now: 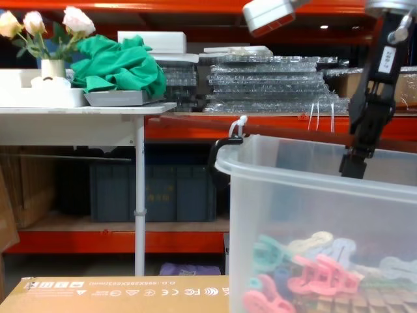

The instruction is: Use one hand to grasp the basket and place it at the designated location.

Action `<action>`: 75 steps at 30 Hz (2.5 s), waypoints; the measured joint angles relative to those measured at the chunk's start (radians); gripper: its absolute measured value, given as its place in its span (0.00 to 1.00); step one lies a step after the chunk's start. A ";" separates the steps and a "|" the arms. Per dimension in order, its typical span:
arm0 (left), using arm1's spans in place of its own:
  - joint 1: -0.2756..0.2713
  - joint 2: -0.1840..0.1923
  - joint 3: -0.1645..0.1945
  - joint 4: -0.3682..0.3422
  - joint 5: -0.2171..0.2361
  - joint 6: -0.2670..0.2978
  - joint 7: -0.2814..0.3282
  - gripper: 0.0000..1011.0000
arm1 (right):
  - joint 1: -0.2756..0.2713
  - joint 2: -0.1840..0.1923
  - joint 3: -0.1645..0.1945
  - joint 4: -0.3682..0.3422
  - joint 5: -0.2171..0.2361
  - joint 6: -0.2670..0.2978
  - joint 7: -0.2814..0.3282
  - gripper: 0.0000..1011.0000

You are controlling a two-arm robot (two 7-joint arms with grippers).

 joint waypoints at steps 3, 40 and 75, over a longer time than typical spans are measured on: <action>0.000 0.000 0.000 0.001 0.000 0.000 0.000 0.00 | 0.003 -0.015 -0.009 0.012 0.004 -0.013 0.002 0.23; 0.000 0.000 0.000 0.000 0.000 0.000 0.000 0.00 | 0.006 -0.102 -0.130 -0.034 0.111 -0.130 0.033 0.23; 0.000 0.000 0.000 0.001 0.000 0.000 0.000 0.00 | -0.015 -0.170 -0.234 -0.007 0.127 -0.160 -0.018 0.23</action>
